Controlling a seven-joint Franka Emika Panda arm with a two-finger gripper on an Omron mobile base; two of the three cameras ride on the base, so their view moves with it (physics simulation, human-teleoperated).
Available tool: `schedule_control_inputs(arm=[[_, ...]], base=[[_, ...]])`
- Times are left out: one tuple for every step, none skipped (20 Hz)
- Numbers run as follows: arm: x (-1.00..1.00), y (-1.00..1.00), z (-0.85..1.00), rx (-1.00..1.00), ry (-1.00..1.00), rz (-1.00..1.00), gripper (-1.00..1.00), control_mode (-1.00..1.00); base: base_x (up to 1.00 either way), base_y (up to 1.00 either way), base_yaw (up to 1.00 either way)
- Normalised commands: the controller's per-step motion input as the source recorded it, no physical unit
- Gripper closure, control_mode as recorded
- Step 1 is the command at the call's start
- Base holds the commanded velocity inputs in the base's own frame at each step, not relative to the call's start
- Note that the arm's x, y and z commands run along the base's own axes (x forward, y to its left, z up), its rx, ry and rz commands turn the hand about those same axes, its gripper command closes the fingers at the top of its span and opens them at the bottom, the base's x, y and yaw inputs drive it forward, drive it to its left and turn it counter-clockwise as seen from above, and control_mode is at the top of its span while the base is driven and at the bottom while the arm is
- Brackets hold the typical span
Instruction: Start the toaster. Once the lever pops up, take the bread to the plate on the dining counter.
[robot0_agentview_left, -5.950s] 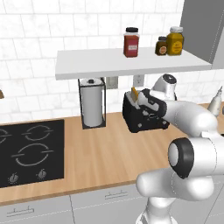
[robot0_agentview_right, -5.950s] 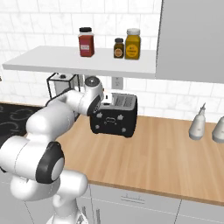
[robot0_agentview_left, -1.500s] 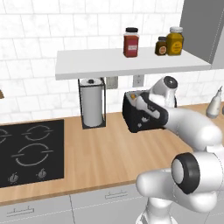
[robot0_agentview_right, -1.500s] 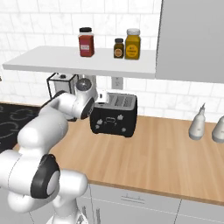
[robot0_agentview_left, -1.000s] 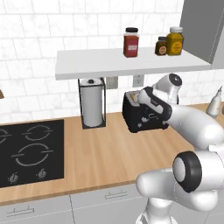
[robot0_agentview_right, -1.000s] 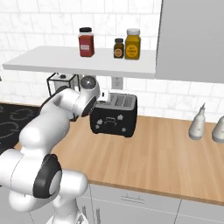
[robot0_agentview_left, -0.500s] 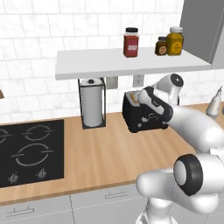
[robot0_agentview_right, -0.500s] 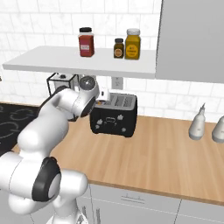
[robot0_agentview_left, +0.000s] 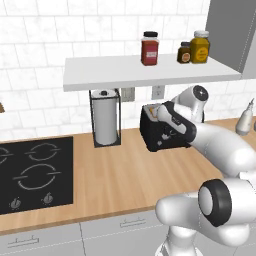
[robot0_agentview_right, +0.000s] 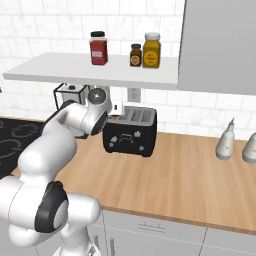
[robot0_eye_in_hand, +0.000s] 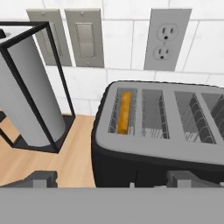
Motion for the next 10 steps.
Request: schedule_control_inputs(arm=[[0.00, 0.00, 0.00, -0.02, 0.00, 0.00, -1.00, -1.00], [0.00, 0.00, 0.00, -0.03, 0.00, 0.00, -1.00, -1.00], [0.00, 0.00, 0.00, -0.04, 0.00, 0.00, -1.00, -1.00], [0.00, 0.00, 0.00, -0.04, 0.00, 0.00, -1.00, -1.00], [0.00, 0.00, 0.00, -0.03, 0.00, 0.00, -1.00, -1.00], [0.00, 0.00, 0.00, -0.03, 0.00, 0.00, -1.00, -1.00], [0.00, 0.00, 0.00, -0.01, 0.00, 0.00, -1.00, -1.00], [0.00, 0.00, 0.00, -0.01, 0.00, 0.00, -1.00, -1.00], [0.00, 0.00, 0.00, -0.01, 0.00, 0.00, -1.00, -1.00], [0.00, 0.00, 0.00, -0.02, 0.00, 0.00, -1.00, -1.00]], base=[[0.00, 0.00, 0.00], [0.00, 0.00, 0.00], [0.00, 0.00, 0.00], [0.00, 0.00, 0.00], [0.00, 0.00, 0.00], [0.00, 0.00, 0.00], [0.00, 0.00, 0.00], [0.00, 0.00, 0.00], [0.00, 0.00, 0.00], [0.00, 0.00, 0.00]])
